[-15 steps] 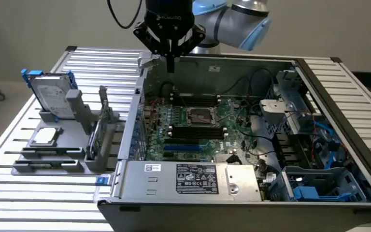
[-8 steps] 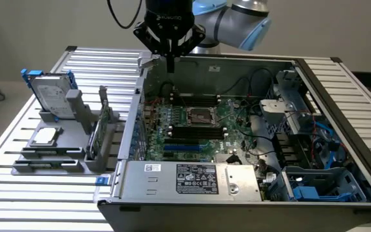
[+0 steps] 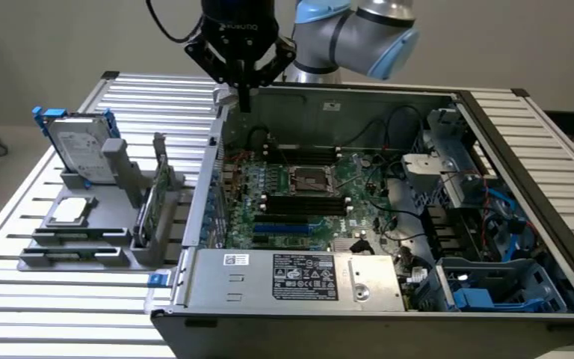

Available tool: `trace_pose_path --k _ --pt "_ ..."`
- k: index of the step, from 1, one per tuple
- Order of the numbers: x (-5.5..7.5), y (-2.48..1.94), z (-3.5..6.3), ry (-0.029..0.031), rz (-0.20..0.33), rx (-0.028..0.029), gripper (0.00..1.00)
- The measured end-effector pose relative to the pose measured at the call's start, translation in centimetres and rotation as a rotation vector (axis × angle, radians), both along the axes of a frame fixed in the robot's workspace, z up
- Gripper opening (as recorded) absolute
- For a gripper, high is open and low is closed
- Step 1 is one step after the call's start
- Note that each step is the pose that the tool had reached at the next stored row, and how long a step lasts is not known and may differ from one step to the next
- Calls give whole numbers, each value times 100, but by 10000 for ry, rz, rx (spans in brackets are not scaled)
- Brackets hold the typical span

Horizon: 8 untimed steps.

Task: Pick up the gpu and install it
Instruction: 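Reach for the gpu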

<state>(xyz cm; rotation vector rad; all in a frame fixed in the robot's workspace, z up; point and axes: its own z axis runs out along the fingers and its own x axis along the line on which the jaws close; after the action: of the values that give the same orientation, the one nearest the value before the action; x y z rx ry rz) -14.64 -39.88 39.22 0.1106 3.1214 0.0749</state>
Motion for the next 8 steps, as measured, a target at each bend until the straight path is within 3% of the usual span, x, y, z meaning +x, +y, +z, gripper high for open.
trace_pose_path --k 5,8 --pt "-226 0 -10 34 -1 0 11" --pt "-342 0 -21 214 0 -2 11"
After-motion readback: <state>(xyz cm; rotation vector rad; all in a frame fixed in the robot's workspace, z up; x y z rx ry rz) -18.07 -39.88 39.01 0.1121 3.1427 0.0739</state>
